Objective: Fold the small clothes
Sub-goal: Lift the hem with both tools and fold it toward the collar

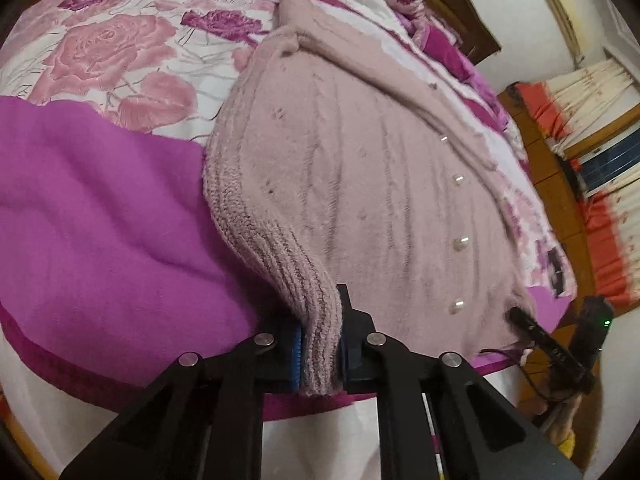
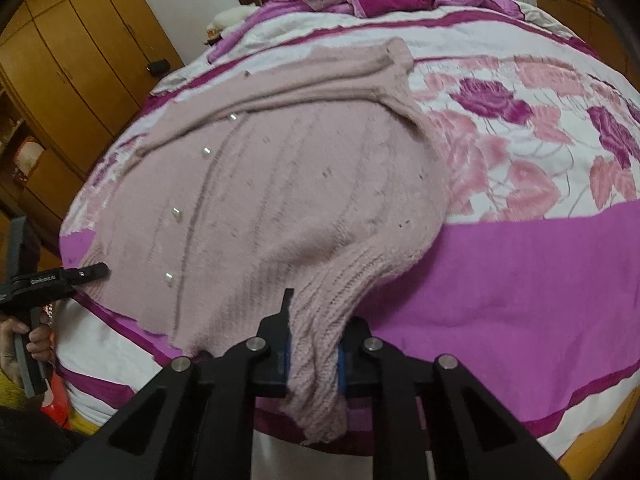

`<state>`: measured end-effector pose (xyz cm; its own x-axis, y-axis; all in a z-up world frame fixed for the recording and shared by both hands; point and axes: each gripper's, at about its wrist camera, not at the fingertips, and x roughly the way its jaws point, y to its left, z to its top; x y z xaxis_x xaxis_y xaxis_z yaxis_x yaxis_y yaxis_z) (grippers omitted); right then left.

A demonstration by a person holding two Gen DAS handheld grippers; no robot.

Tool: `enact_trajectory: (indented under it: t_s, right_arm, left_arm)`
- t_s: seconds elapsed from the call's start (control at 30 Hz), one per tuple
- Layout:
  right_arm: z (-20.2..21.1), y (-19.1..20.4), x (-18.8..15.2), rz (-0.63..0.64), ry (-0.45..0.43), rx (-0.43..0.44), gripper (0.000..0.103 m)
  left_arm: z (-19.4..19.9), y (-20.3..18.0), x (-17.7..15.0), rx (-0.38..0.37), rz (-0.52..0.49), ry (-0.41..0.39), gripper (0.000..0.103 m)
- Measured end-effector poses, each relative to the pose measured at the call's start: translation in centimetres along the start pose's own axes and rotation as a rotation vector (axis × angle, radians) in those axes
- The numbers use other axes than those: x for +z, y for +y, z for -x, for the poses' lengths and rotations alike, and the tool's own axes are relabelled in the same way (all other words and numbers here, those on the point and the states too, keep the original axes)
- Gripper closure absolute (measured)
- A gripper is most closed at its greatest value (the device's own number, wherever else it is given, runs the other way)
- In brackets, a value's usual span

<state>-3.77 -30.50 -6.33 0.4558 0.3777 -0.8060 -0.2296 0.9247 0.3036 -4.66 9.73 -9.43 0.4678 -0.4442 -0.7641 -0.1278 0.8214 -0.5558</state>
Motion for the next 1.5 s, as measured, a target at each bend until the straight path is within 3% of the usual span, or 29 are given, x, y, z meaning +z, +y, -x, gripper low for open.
enact_trajectory:
  t_s: [0.33,0.83,1.07,1.27,1.5]
  right_arm:
    - [2.8,1.3,2.6,-0.004,-0.125,0.096,0.089]
    - [5.4,2.0,9.6,-0.004,-0.304,0.141,0.089]
    - [5.4,0.7,15.4,-0.046,-0.399,0.139,0.090]
    - [3.4,-0.6,20.4,-0.073,-0.428,0.109,0.090]
    - [-0.9,-2.4,25.5,-0.106,-0.419,0.056,0.090]
  left_arm:
    - [3.6,-3.3,2.5,-0.118,-0.069,-0.094,0.103]
    - [6.2,-8.4,10.2,-0.178,-0.142,-0.253,0.103]
    - [5.7,-9.5,15.4,-0.153,-0.126,-0.321,0.103]
    - [3.9,-9.9,20.9,-0.116,-0.115,-0.358,0.103]
    - [-1.2,-8.7,25.8,-0.033,-0.091,-0.331,0.103]
